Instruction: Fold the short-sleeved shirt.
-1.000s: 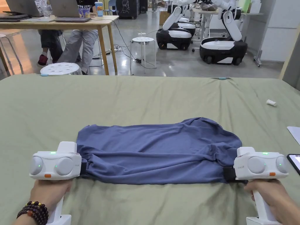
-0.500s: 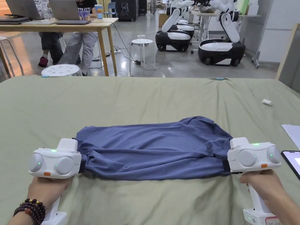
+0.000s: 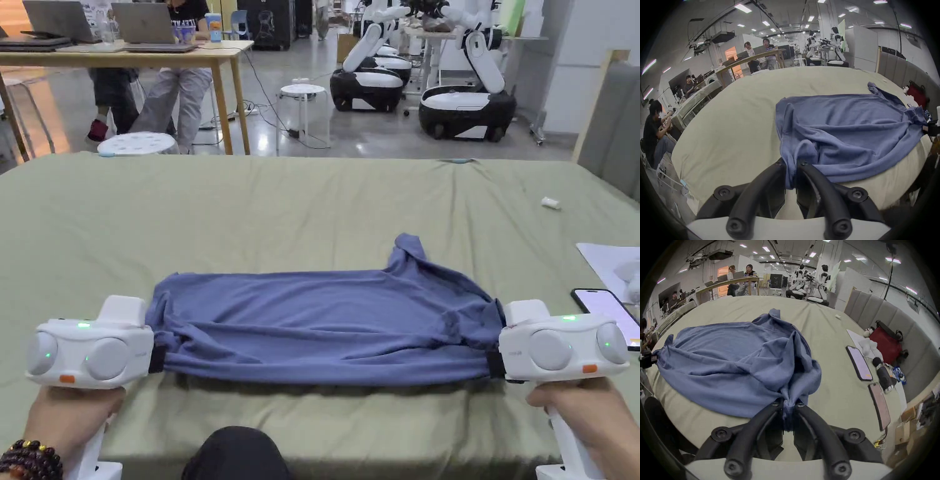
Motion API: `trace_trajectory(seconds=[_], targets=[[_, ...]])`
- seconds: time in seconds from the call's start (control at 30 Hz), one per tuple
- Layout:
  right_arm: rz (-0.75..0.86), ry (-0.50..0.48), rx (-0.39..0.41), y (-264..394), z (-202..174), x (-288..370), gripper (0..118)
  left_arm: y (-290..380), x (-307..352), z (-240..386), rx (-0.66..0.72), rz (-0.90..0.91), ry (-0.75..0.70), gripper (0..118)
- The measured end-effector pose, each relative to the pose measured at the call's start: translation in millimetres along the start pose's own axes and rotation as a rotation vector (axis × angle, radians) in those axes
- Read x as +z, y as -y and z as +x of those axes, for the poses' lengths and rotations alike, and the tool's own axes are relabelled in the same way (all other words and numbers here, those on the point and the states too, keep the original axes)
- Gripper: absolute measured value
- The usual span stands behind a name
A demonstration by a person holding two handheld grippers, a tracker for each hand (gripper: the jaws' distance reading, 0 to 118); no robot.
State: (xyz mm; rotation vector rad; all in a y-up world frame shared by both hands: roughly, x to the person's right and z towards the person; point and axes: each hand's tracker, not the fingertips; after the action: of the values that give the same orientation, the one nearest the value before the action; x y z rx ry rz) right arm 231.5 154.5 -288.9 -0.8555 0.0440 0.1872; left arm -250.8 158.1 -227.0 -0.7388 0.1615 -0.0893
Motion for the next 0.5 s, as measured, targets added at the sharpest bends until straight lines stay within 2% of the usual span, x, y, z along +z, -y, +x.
trace_trajectory(seconds=[0.1,0.23,0.33,0.5], targets=[[-0.009,-0.003,-0.011,10,-3,5,9,15,5,2,-0.007,-0.006,-0.009,9],[-0.069,0.019,0.020,9,-10,-7,10,23,-4,6,-0.005,-0.039,-0.018,9],[-0.136,0.009,0.014,7,-12,-22,10,27,-13,11,-0.017,-0.060,-0.029,9],[-0.141,0.010,-0.005,5,-10,-22,10,27,-13,14,-0.037,-0.065,-0.034,12]])
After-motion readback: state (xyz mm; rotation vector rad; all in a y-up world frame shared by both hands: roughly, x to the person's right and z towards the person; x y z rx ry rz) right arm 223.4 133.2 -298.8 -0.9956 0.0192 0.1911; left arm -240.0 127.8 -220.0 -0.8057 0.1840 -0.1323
